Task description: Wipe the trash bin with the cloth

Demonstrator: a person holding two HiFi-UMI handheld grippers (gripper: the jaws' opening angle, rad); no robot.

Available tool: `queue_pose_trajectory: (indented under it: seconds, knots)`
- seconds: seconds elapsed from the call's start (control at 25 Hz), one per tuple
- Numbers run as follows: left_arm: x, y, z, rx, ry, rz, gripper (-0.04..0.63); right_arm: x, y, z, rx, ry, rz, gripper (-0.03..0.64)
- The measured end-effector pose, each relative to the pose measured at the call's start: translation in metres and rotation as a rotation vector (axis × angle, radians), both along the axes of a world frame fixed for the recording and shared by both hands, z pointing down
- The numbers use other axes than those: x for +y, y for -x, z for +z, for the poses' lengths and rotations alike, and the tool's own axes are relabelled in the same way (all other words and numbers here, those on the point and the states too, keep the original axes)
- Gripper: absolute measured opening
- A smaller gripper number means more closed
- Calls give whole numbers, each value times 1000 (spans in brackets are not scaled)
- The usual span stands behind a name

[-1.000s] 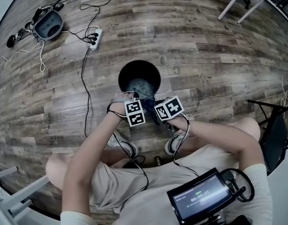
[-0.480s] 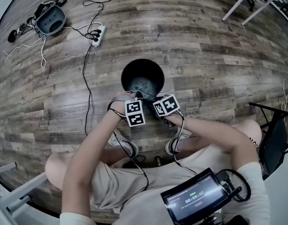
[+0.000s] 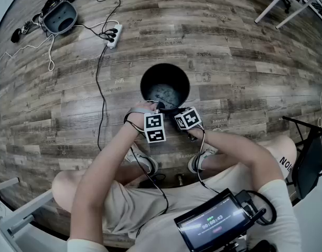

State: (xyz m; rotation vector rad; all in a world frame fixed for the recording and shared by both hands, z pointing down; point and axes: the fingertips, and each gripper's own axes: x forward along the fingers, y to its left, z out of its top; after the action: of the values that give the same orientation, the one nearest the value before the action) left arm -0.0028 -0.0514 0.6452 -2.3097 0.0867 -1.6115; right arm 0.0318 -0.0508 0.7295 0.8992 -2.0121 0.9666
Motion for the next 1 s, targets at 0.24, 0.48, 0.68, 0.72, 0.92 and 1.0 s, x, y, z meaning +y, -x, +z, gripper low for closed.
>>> queue_pose_trajectory:
  seconds: [0.24,0.48,0.68,0.72,0.92,1.0]
  knots:
    - [0,-1,0,5,-12,6,87,0,5,48,12,4,43,80]
    - [-1,0,1,4,-11,9,87,1,6,89,64,31,67,80]
    - [-2,-1,0,4,-11,8,87,1,10,107,76,65,93,80]
    - [-2,-1,0,4,-10,8,87,2,10,109,78,69,90,80]
    - [-2,1,2,6,8,-18,89,13,12,96,71,102,68,80]
    - [-1,1,2,11,38,-36,89,25,14,78,53,132,34,80]
